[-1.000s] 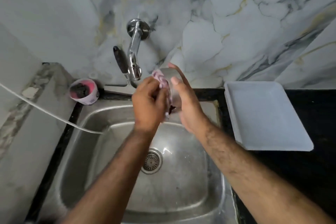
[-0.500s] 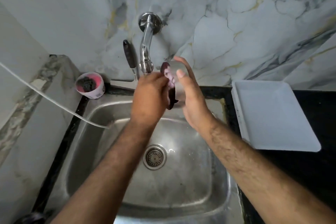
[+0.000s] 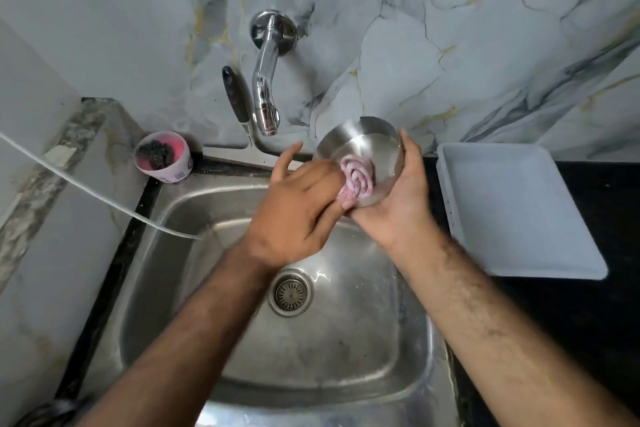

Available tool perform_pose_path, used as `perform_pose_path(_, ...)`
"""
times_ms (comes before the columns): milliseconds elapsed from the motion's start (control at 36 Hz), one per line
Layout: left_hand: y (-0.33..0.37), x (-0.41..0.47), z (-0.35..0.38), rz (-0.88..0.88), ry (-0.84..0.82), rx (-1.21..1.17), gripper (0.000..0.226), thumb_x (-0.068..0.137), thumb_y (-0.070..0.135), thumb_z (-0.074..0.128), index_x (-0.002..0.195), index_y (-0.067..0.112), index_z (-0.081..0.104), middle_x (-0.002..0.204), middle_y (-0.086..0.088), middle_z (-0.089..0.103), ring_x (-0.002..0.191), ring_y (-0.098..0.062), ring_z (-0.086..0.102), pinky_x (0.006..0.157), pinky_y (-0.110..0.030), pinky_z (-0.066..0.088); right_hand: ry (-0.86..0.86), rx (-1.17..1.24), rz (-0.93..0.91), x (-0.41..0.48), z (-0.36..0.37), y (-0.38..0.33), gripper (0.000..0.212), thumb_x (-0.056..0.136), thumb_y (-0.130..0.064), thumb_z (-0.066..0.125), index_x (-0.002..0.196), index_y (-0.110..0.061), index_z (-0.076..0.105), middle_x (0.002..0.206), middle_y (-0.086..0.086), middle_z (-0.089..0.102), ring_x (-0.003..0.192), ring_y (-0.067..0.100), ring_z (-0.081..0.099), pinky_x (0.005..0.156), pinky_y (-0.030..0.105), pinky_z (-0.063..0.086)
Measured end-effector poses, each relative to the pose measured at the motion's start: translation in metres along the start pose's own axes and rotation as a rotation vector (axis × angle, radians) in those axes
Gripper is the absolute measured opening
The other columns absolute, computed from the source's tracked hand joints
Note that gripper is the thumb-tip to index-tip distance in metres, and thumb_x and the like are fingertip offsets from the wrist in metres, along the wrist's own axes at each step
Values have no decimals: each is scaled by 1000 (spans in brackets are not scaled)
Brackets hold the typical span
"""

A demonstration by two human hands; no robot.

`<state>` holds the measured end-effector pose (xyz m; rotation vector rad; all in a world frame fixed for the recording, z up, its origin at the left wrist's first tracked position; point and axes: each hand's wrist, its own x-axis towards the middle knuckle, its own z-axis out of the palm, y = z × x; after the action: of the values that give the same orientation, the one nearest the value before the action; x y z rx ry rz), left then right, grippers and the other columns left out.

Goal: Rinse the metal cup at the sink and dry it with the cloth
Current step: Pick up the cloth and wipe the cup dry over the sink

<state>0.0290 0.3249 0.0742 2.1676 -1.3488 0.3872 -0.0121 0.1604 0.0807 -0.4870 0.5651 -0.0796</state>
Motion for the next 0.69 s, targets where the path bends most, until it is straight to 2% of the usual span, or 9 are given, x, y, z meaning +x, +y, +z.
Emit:
perform_pose_path(83,-4,-1,3,78,48,66,33,99,25,53,82,4,71,76,-8,68,74,-32,70,109,-65,40,-12,-111,90,1,-9,1,71,99,-68,50,99,-9,89,108,22,84,90,35,84,101,54,58)
perform_pose_path(167,5,6,4,61,162,18,29,96,26,56,77,7,66,63,-3,59,56,-31,57,85,-41,45,-47,-217,232,-3,-18,1,72,103,-63,39,106,-9,87,115,20,84,93,34,84,96,51,59)
perform_pose_path(250,21,14,6,-58,215,-120,24,97,23,58,75,12,59,60,9,44,50,-27,51,70,-31,41,-7,-344,210,-6,-19,-2,60,104,-56,39,122,-16,80,128,17,81,101,33,81,88,49,65)
perform_pose_path(306,20,16,4,-218,250,-212,29,100,24,57,73,16,55,53,13,42,46,-20,49,58,-28,43,92,-555,84,-8,-18,-4,48,107,-50,40,125,-24,76,127,10,80,110,31,77,92,52,64)
perform_pose_path(389,14,18,-1,-429,247,-367,34,102,36,57,72,20,57,49,13,52,47,1,49,50,-20,39,223,-970,-369,-9,-22,-7,29,110,-43,50,114,-27,73,109,-6,77,110,22,71,105,55,59)
perform_pose_path(444,16,20,0,-482,224,-447,35,101,39,57,67,28,55,56,17,54,49,2,46,50,-17,36,163,-1035,-622,-13,-20,-6,44,104,-50,55,98,-12,76,94,9,80,91,21,73,86,46,62)
perform_pose_path(528,26,23,6,-560,235,-580,38,99,42,59,68,20,59,57,18,52,53,3,45,52,-18,37,32,-975,-752,-15,-13,1,54,94,-50,60,73,-1,66,66,25,64,65,21,54,63,51,52)
perform_pose_path(583,32,21,11,-662,293,-753,40,97,44,61,78,9,69,66,10,61,61,-6,54,58,-23,44,42,-789,-675,-11,-7,1,49,87,-47,67,59,-9,54,64,16,50,66,25,47,61,53,46)
perform_pose_path(694,40,14,12,-728,387,-995,29,103,33,61,101,10,79,92,-10,81,83,-22,75,77,-32,59,141,-518,-516,-8,-12,1,32,78,-43,79,60,-23,62,70,12,52,68,27,55,67,42,47)
